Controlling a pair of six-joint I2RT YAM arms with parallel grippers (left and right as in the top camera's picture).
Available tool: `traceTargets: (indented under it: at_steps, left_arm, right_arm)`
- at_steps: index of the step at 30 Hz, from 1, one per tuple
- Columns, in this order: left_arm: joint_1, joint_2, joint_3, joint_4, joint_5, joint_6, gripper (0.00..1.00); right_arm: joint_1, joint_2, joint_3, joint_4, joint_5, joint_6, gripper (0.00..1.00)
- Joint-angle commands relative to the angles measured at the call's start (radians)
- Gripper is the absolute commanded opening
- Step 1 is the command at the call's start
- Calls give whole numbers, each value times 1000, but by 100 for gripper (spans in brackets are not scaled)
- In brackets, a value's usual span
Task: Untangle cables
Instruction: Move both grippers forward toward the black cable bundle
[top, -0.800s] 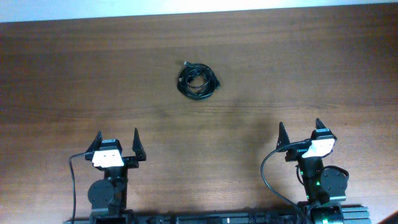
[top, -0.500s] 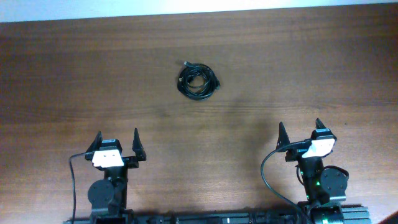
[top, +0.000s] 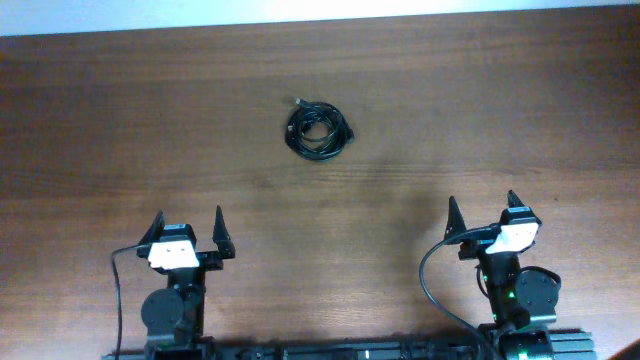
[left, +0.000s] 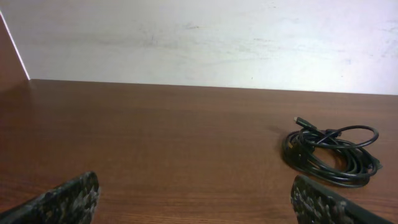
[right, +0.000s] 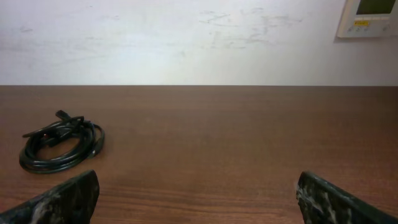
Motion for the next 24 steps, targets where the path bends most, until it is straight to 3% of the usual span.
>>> traceTargets:
  at_steps: [1,11,13,14,16,18,21,24]
  left_arm:
    - [0,-6,-5,-4,4,16,99]
    - [0,-6,-5,-4,4,16,99]
    - [2,-6,-5,26,-50,31,99]
    - [0,-6,-4,39,-5,8,99]
    - [0,-6,-4,73,124,7,99]
    - [1,-6,-4,192,314,8,99]
    - [1,-6,1,391,369,8,99]
    - [3,12,118,426,368,19,99]
  right_arm:
    - [-5,-5,-5,-6,8,10,98]
    - [-5,-5,-5,-6,8,10,98]
    - [-6,-5,-5,-4,14,2,98]
    - [-5,-5,-5,9,39,-8,99]
    - [-5,-5,-5,19,-140,137,98]
    - [-5,-5,-5,50,-441,395,98]
    - [-6,-5,-5,154,-426,446,98]
    - [-6,-5,6,444,-439,452,98]
